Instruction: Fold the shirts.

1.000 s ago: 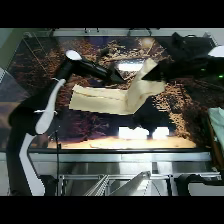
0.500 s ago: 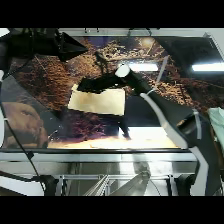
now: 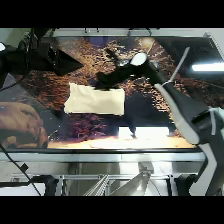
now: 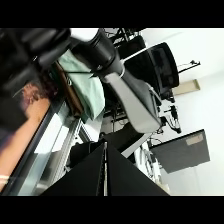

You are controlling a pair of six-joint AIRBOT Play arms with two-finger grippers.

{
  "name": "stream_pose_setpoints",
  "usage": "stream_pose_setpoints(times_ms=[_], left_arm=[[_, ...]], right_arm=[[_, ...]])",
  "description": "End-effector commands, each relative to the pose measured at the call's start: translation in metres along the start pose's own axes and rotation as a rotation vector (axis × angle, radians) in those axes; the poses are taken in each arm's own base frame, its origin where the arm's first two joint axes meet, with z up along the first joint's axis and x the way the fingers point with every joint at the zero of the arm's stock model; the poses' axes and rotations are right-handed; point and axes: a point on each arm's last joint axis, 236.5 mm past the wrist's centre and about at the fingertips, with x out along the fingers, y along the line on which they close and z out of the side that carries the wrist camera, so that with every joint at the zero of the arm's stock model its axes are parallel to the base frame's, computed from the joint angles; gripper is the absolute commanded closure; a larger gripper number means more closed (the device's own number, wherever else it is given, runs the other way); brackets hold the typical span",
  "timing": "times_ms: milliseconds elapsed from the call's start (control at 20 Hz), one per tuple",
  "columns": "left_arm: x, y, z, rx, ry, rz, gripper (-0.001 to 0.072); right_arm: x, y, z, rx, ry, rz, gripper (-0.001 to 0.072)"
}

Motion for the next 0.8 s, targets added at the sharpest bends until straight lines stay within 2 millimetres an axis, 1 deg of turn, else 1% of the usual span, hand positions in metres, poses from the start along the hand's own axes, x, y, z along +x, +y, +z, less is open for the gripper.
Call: stream_pose_setpoints(times_ms=[0,50,100,150,200,300,350,450,550,600,700,750], left_arm=[[-0.008,0.010,-0.015,-0.027,-0.015,-0.003,0.0704],[-0.011,0.013,-0.018,-0.046,-0.028,-0.003,0.0704],[-0.013,0.016,-0.020,-0.057,-0.037,0.000,0.0703],[-0.014,0.018,-0.021,-0.061,-0.038,-0.001,0.0703],[-0.017,0.019,-0.021,-0.055,-0.043,0.003,0.0703],[-0.018,0.019,-0.019,-0.055,-0.050,0.003,0.0703],[-0.018,0.019,-0.019,-0.047,-0.050,0.003,0.0703],[-0.018,0.019,-0.020,-0.044,-0.049,0.003,0.0703],[-0.018,0.019,-0.020,-0.037,-0.046,0.003,0.0703],[-0.018,0.019,-0.020,-0.037,-0.046,0.003,0.0703],[-0.018,0.019,-0.020,-0.037,-0.046,0.003,0.0703],[-0.018,0.019,-0.020,-0.037,-0.046,0.003,0.0703]], right_arm=[[-0.057,-0.071,-0.035,0.097,0.045,-0.160,0.0691],[-0.064,-0.090,-0.038,0.144,0.019,-0.180,0.0678],[-0.068,-0.105,-0.039,0.181,0.004,-0.188,0.0533],[-0.071,-0.120,-0.039,0.216,-0.006,-0.195,0.0190],[-0.071,-0.135,-0.037,0.262,-0.019,-0.200,0.0011],[-0.060,-0.158,-0.032,0.329,-0.044,-0.205,0.0011],[-0.050,-0.161,-0.031,0.358,-0.046,-0.177,0.0010],[-0.025,-0.157,-0.028,0.392,-0.044,-0.073,0.0011],[0.002,-0.146,-0.029,0.403,-0.027,0.026,0.0011],[0.016,-0.136,-0.030,0.401,-0.020,0.077,0.0011],[0.038,-0.108,-0.021,0.383,-0.048,0.200,0.0012],[0.043,-0.094,-0.013,0.369,-0.081,0.264,0.0024]])
